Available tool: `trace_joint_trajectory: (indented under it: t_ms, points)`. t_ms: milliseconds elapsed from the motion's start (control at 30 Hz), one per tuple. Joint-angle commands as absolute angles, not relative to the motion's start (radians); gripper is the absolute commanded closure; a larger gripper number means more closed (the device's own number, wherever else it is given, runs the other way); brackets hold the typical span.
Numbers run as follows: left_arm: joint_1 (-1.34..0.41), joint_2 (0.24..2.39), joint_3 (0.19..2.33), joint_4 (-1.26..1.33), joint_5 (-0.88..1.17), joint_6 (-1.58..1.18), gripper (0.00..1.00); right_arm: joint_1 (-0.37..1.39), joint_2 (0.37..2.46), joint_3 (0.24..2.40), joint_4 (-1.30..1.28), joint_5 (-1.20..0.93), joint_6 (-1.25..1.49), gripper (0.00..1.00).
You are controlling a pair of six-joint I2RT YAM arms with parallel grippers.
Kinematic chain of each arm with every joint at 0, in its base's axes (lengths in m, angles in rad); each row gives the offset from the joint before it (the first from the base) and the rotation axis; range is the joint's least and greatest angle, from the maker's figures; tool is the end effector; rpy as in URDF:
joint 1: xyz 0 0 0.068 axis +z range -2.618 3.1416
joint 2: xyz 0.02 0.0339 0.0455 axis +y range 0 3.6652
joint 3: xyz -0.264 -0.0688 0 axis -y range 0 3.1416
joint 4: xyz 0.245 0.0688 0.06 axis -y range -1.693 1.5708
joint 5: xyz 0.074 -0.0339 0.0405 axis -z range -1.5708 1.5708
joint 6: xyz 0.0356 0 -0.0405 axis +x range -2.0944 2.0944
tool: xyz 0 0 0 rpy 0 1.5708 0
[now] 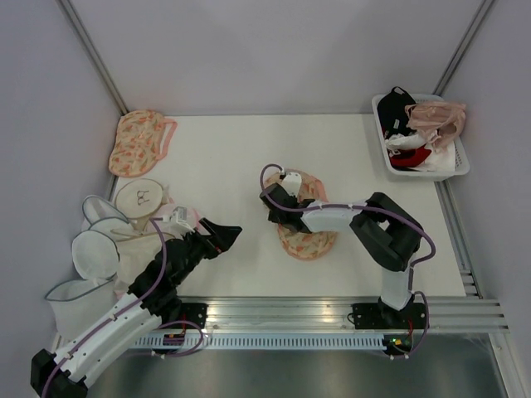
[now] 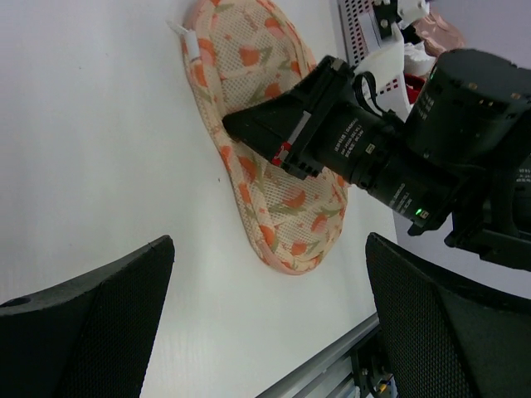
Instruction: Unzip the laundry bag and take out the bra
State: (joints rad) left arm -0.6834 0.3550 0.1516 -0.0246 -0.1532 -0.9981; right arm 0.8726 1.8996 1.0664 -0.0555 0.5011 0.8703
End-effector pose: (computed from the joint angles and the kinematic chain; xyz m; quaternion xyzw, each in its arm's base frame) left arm 0.1049 -0.0784 0.1899 -0.1693 0.7636 -0.4222 0.4583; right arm 0.2579 0.2807 0.1407 0.0819 0.9131 0.0976 0.3874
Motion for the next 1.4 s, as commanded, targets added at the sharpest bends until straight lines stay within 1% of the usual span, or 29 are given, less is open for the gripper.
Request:
trace_joint_trajectory:
  t_ms: [0, 33, 67, 133, 300, 400, 533, 667, 733, 800, 867, 933, 1000, 1100, 1233, 1367]
  points:
    - [-0.689, 0.342, 0.160, -0.054, -0.146, -1.002, 0.00, 0.871, 1.963, 1.129, -0.044, 0.087, 0.622, 0.99]
    - [-0.689, 0.333, 0.158, -0.060, -0.147, -1.002, 0.00, 0.873, 1.977, 1.147, -0.110, 0.030, 0.579, 1.00]
    - [-0.689, 0.327, 0.158, -0.067, -0.149, -1.000, 0.00, 0.876, 1.999, 1.176, -0.144, -0.094, 0.480, 1.00]
    - [-0.689, 0.312, 0.158, -0.071, -0.153, -1.002, 0.00, 0.882, 2.002, 1.190, -0.241, -0.136, 0.395, 0.99]
    - [-0.689, 0.295, 0.163, -0.087, -0.163, -1.002, 0.00, 0.905, 1.933, 1.164, -0.434, -0.222, 0.168, 1.00]
    - [-0.689, 0.293, 0.169, -0.095, -0.164, -1.000, 0.00, 0.911, 1.879, 1.157, -0.547, -0.186, 0.098, 0.99]
    - [-0.689, 0.301, 0.172, -0.103, -0.176, -0.989, 0.00, 0.914, 1.757, 1.125, -0.626, -0.149, 0.015, 1.00]
    - [-0.689, 0.334, 0.163, -0.086, -0.207, -0.956, 0.00, 0.913, 1.669, 1.101, -0.650, -0.118, 0.011, 0.99]
    - [-0.689, 0.385, 0.155, -0.052, -0.209, -0.933, 0.00, 0.914, 1.643, 1.092, -0.653, -0.112, 0.011, 1.00]
    - [-0.689, 0.429, 0.138, 0.062, -0.169, -0.879, 0.00, 0.913, 1.635, 1.085, -0.657, -0.117, 0.011, 1.00]
    - [-0.689, 0.523, 0.124, 0.188, -0.097, -0.839, 0.00, 0.914, 1.625, 1.072, -0.654, -0.110, 0.018, 1.00]
    - [-0.689, 0.628, 0.120, 0.251, -0.057, -0.819, 0.00, 0.914, 1.606, 1.062, -0.641, -0.088, 0.031, 0.99]
    - [-0.689, 0.688, 0.124, 0.296, -0.038, -0.816, 0.00, 0.916, 1.580, 1.055, -0.621, -0.037, 0.072, 1.00]
    - [-0.689, 0.767, 0.114, 0.369, -0.028, -0.816, 0.00, 0.913, 1.482, 1.029, -0.557, -0.031, 0.136, 1.00]
    - [-0.687, 0.868, 0.115, 0.460, -0.008, -0.796, 0.00, 0.930, 1.297, 0.951, -0.470, -0.046, 0.225, 1.00]
    - [-0.687, 0.965, 0.132, 0.547, -0.006, -0.785, 0.00, 0.953, 1.177, 0.871, -0.416, -0.043, 0.317, 1.00]
